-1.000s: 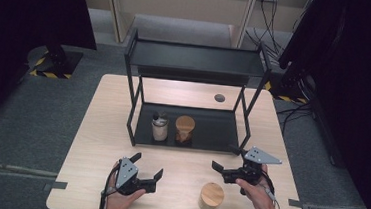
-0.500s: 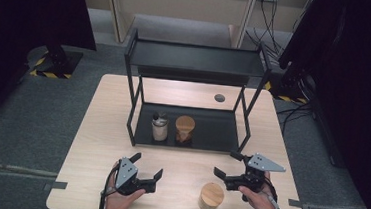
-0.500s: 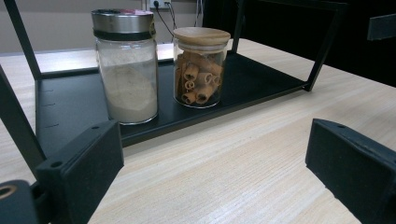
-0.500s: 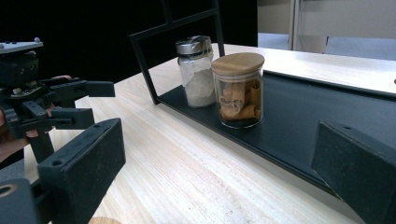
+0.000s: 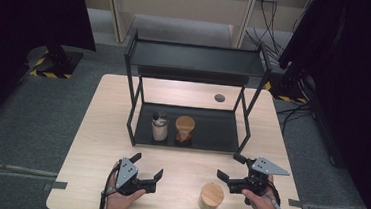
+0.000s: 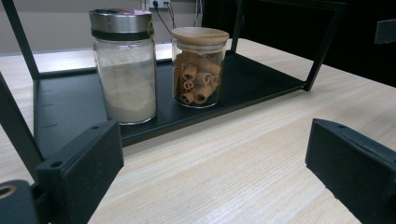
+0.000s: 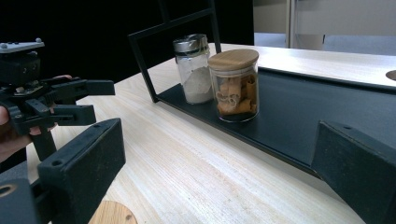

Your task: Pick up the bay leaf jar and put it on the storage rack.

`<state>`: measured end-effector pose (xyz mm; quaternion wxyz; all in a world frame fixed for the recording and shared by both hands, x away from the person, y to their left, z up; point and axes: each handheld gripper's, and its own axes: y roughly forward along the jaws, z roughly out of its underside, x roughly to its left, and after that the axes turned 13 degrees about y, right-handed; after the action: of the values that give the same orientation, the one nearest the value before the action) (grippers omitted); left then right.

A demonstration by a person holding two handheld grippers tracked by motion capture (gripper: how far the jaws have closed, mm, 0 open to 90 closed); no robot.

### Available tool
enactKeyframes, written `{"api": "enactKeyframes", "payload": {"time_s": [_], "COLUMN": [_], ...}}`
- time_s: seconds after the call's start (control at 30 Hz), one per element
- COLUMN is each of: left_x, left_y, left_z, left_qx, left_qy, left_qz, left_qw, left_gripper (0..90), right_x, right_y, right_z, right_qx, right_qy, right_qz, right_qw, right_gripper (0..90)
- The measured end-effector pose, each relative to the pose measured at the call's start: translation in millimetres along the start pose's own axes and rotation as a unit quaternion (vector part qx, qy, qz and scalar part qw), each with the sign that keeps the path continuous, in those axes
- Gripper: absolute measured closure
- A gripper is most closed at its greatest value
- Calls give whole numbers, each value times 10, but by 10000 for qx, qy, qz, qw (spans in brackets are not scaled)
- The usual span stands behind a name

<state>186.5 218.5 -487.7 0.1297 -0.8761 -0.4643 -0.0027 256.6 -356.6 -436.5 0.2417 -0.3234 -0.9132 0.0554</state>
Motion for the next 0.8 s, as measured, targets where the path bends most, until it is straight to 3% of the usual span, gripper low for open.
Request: {"api": "enactKeyframes", "payload": {"time_s": [0.8], "left_x": [-3], "left_y": [-8], "left_z": [3], "left_qx": [-13], "left_qy": [-3], "left_qz": [-32], "left_qw": [10000], "left_gripper": [33], "right_x": [100], "right_y": [-176], "right_z": [140], "right_qx": [24], "right_qy": [-90], "right_qz": [-49], "right_qw": [9999], "right_gripper": [34]}}
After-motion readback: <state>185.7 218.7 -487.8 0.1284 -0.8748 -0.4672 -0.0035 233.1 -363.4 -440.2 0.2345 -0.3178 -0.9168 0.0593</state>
